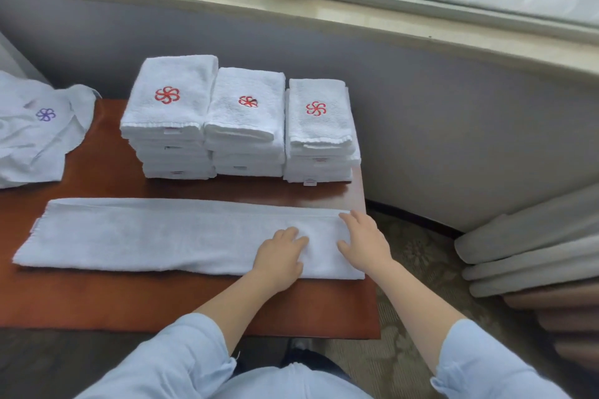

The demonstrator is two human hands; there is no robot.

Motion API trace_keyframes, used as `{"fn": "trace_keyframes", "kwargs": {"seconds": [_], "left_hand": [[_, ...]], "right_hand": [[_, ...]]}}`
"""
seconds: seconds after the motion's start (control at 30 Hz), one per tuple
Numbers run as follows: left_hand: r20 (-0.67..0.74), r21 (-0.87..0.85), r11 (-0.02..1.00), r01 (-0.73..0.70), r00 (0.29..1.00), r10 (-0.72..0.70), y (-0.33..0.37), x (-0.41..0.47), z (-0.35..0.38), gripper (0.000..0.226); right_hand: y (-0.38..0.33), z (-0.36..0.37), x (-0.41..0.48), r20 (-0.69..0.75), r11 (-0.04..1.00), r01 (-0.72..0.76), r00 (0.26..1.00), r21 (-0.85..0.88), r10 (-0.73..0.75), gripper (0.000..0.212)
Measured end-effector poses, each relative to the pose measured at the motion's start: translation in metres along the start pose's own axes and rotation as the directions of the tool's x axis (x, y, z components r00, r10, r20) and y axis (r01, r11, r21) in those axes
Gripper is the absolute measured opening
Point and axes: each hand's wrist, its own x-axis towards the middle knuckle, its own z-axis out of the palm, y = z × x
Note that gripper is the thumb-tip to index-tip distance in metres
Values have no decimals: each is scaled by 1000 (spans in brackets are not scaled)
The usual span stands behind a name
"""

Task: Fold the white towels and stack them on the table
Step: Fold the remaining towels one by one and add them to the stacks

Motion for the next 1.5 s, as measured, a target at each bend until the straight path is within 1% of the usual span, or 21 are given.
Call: {"fn": "trace_keyframes", "kwargs": {"seconds": [0.13,0.3,0.37,0.47,0.57,0.63,0.67,0.73,0.77,0.8,0.83,0.93,1.03,1.07,1.17,1.2,1.27,1.33,1.37,1.43,1.5], "left_hand": [[20,-17,1000,23,1000,-22,14,11,-6,54],[51,-10,997,80,996,-79,18,25,-11,62],[74,-27,996,89,993,-87,18,29,-12,64],[104,-101,989,109,990,-98,15,32,-12,66],[124,-261,955,138,986,-109,9,35,-14,63],[139,-432,887,166,983,-116,6,35,-19,60],[155,-545,819,180,981,-113,6,34,-23,57],[197,-777,592,212,976,-90,6,30,-34,55],[219,-853,469,230,973,-78,5,28,-40,55],[239,-894,374,246,969,-65,4,24,-46,56],[251,-915,313,255,966,-53,2,20,-53,56],[241,-939,243,242,970,-31,-11,8,-67,52],[213,-949,224,224,974,-71,-29,-4,-74,41],[208,-946,232,227,973,-101,-36,-7,-76,40],[184,-909,326,258,953,-243,-62,-16,-79,44],[175,-909,321,266,942,-285,-74,-18,-79,40],[169,-931,248,267,919,-357,-100,-25,-78,30],[172,-942,196,273,893,-417,-129,-32,-76,30],[173,-944,182,275,884,-435,-142,-36,-75,28],[176,-941,188,282,880,-441,-167,-42,-72,26],[178,-940,195,281,887,-425,-190,-45,-67,30]], "right_hand": [[13,-2,17,72,999,-33,997,29,31,72],[20,-3,33,77,999,-42,996,24,40,69],[21,-5,39,99,998,-65,993,6,64,61],[19,-10,43,136,993,-113,985,36,108,20],[16,-14,45,154,965,-148,981,216,116,23],[11,-20,48,177,911,-166,979,378,105,24],[7,-24,49,204,862,-185,974,472,97,25],[-5,-34,51,272,726,-232,960,647,64,25],[-12,-38,52,301,664,-252,953,704,43,26],[-19,-41,52,327,609,-271,945,746,19,27],[-27,-44,53,347,559,-285,938,779,-6,29],[-53,-46,57,371,442,-305,926,844,-70,34],[-80,-42,59,380,399,-306,917,864,-118,34],[-91,-40,60,383,389,-309,915,868,-126,32],[-126,-36,60,353,342,-302,930,890,-98,22],[-138,-35,59,299,352,-258,952,900,-68,19],[-162,-30,55,143,439,-129,990,889,3,15],[-181,-21,48,-6,605,-11,1000,796,27,17],[-189,-16,45,-58,694,35,998,719,10,19],[-204,-5,39,-104,815,105,993,569,-56,23],[-215,8,37,-96,879,135,990,457,-102,31]]}}
